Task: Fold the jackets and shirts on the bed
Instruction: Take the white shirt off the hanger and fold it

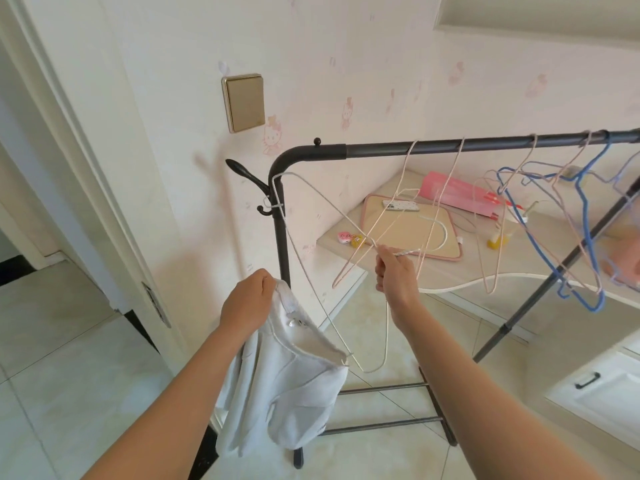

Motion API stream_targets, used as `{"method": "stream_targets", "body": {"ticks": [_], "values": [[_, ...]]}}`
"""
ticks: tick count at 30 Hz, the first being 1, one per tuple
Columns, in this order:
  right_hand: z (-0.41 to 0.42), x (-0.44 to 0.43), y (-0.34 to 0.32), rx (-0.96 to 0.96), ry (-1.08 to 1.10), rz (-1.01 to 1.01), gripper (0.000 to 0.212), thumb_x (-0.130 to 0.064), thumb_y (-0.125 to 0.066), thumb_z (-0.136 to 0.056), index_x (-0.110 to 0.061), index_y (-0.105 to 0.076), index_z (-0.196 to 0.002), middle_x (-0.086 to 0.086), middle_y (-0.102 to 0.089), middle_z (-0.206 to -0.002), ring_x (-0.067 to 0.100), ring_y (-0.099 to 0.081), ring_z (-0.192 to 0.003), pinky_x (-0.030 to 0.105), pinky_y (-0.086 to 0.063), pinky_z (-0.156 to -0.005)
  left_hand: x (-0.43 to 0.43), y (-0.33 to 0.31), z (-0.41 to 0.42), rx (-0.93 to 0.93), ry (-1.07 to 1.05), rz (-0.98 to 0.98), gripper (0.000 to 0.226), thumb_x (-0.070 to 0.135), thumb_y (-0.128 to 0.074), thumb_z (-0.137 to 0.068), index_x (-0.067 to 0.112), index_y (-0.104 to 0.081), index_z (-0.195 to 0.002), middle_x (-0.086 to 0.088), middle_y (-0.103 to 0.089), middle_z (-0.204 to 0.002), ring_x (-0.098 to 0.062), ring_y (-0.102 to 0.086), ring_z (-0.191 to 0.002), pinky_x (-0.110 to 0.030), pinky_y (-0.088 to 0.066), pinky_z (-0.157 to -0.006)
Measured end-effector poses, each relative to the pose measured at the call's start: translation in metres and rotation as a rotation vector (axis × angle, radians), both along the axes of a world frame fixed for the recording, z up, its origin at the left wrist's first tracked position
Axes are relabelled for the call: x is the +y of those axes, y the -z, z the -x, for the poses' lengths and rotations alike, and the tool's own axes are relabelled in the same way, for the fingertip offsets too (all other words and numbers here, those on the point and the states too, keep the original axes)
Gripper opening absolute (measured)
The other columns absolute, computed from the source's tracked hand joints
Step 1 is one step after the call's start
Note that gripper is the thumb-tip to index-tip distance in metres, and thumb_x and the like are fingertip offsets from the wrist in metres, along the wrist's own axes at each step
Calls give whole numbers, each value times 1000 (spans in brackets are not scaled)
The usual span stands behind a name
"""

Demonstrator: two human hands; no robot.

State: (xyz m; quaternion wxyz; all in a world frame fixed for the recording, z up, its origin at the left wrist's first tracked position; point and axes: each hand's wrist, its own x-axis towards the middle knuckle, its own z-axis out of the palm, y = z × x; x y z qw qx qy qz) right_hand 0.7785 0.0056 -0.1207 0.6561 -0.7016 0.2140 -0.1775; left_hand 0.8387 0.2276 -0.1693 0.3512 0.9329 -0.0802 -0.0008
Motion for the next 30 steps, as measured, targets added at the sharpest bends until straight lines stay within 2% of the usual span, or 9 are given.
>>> {"method": "stream_targets", "body": {"ticks": [2,5,8,11,15,21,24,27,30], "values": [[2,2,3,59,50,117,34,-26,-44,-95,-15,-37,-64,7,-31,-61,15,-25,-53,30,-21,-54,0,2,-3,7,12,10,30,21,-29,-100,17,-45,-75,0,-50,-68,-19,-46,-64,-32,-31,-55],[5,5,5,193,63,238,31,-24,-41,-95,-14,-44,-66,-1,-39,-58,16,-36,-53,31,-28,-54,0,1,-7,17,23,32,31,20,-29,-100,19,-41,-71,1,-48,-67,-16,-43,-61,-31,-30,-54],[6,7,4,273,7,355,28,-27,-39,-100,-14,-57,-82,-1,-49,-64,17,-47,-61,31,-34,-59,0,1,-11,28,41,38,29,20,-30,-100,15,-42,-74,-1,-47,-67,-17,-41,-60,-32,-30,-55],[-2,10,2,282,-72,428,22,-29,-41,-100,-14,-56,-93,-4,-47,-67,14,-45,-61,29,-34,-57,1,1,-14,37,76,49,29,21,-30,-99,13,-40,-74,-3,-46,-67,-20,-41,-62,-33,-31,-57],[-19,16,-16,294,-193,580,20,-22,-38,-100,-19,-48,-83,-3,-45,-73,13,-42,-64,28,-32,-59,4,1,-17,64,82,80,29,21,-30,-97,13,-36,-70,-4,-43,-67,-21,-38,-62,-34,-31,-59],[-49,9,-56,478,-279,700,18,-12,-44,-97,-1,-56,-104,9,-52,-82,19,-43,-60,25,-32,-51,9,-6,-20,84,85,114,29,21,-34,-95,15,-38,-68,2,-42,-61,-19,-38,-59,-33,-32,-57],[-58,2,-71,537,-197,793,16,-6,-41,-95,-2,-53,-84,18,-53,-77,25,-50,-69,28,-34,-56,8,-10,-21,94,92,130,28,23,-34,-95,15,-38,-68,3,-40,-60,-18,-35,-57,-31,-30,-57],[-73,0,-81,475,-77,753,29,-4,-40,-98,5,-51,-123,24,-59,-118,33,-57,-104,33,-42,-79,7,-10,-23,110,107,141,27,25,-34,-94,14,-40,-71,-6,-53,-68,-17,-37,-57,-32,-32,-57],[-88,7,-91,437,-46,709,37,5,-43,-94,3,-45,-131,19,-56,-127,34,-56,-115,30,-40,-79,4,-11,-25,123,119,145,27,29,-37,-94,17,-43,-71,-9,-68,-90,-17,-42,-57,-32,-34,-57]]}}
